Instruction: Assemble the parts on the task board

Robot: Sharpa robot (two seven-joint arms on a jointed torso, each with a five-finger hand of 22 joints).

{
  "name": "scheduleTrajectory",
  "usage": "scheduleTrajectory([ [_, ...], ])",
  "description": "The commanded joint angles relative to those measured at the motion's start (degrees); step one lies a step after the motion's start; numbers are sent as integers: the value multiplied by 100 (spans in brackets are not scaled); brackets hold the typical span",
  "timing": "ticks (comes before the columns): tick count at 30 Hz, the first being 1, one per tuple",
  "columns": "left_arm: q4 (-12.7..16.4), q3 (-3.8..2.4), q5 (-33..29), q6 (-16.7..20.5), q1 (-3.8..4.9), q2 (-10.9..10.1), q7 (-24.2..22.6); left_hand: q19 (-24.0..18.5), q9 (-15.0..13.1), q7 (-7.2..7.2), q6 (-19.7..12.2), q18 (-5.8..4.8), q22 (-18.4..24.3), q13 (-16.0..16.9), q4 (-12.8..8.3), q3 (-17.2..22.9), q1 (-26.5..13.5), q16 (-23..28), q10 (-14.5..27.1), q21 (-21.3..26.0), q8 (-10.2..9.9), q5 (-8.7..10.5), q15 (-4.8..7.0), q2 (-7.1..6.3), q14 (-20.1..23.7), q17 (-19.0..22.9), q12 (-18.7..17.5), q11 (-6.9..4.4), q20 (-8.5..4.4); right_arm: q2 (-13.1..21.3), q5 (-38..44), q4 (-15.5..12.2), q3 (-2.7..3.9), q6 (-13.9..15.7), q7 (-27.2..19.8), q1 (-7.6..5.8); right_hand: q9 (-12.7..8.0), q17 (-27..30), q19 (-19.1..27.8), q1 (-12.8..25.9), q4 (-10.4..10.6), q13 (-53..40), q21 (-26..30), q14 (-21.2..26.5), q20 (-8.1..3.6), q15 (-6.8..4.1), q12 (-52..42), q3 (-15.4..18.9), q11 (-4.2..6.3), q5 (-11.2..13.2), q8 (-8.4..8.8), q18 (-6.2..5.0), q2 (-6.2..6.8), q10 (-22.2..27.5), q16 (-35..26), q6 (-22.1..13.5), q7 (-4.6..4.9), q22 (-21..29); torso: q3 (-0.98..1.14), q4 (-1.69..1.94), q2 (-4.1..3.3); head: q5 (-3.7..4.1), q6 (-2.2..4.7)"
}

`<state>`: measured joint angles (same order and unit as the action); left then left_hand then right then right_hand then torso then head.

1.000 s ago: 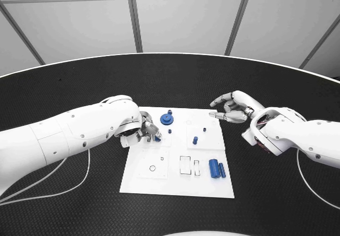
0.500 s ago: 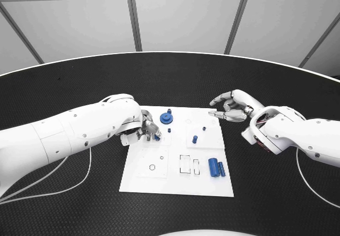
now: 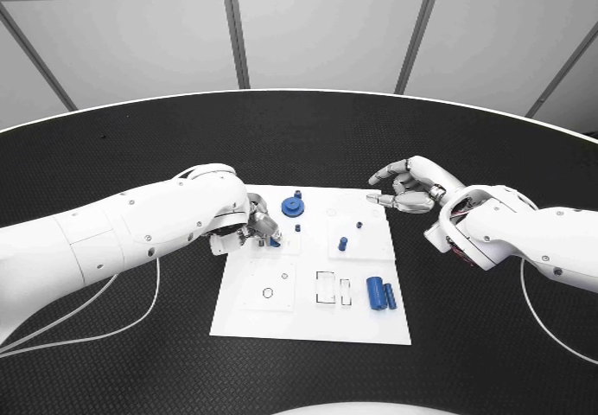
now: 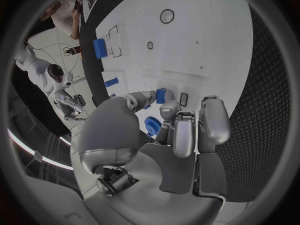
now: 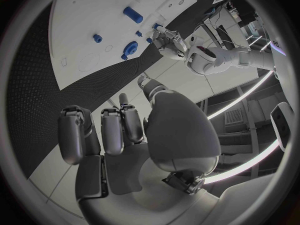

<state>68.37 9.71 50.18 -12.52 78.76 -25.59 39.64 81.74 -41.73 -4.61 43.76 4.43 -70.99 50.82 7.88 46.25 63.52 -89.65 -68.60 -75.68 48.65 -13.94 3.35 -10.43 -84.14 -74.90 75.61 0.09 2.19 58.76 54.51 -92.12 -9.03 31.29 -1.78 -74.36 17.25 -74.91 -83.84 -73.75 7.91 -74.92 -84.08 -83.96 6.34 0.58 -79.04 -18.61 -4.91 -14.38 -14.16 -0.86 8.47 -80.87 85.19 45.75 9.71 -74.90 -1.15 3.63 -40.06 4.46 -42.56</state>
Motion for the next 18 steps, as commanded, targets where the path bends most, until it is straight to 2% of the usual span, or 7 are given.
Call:
scheduleTrajectory([
  [1,-5,0,14,8,0,2,-1,18,-9,4,45,41,0,12,-891,866,12,-35,-30,-17,21,-28,14,54,-586,-1510,32,2,16,0,0,-1,0,0,0,0,-8,-439,-316,-8,1,-447,-10,-359,-34,-40,-31,-21,20,-38,-32,-83,28,-38,-31,34,12,-966,0,0,0,-3,0],
  [11,-31,0,33,70,0,24,-6,20,-10,6,49,40,-4,24,-895,869,11,-35,-39,-20,24,-35,16,56,-586,-1510,38,1,16,3,0,-7,0,4,0,0,-8,-439,-316,-8,1,-447,-10,-359,-34,-40,-31,-21,20,-38,-32,-83,28,-38,-31,34,12,-966,1,-4,-2,-4,-2],
  [18,-34,0,35,-65,0,23,6,20,-11,9,54,41,-2,50,-905,872,13,-35,-56,-19,28,-44,19,54,-586,-1510,50,-2,16,7,0,-10,0,0,4,0,-8,-439,-316,-8,1,-447,-10,-359,-34,-40,-31,-21,20,-38,-32,-83,28,-38,-31,34,12,-966,3,2,-2,-1,-18],
])
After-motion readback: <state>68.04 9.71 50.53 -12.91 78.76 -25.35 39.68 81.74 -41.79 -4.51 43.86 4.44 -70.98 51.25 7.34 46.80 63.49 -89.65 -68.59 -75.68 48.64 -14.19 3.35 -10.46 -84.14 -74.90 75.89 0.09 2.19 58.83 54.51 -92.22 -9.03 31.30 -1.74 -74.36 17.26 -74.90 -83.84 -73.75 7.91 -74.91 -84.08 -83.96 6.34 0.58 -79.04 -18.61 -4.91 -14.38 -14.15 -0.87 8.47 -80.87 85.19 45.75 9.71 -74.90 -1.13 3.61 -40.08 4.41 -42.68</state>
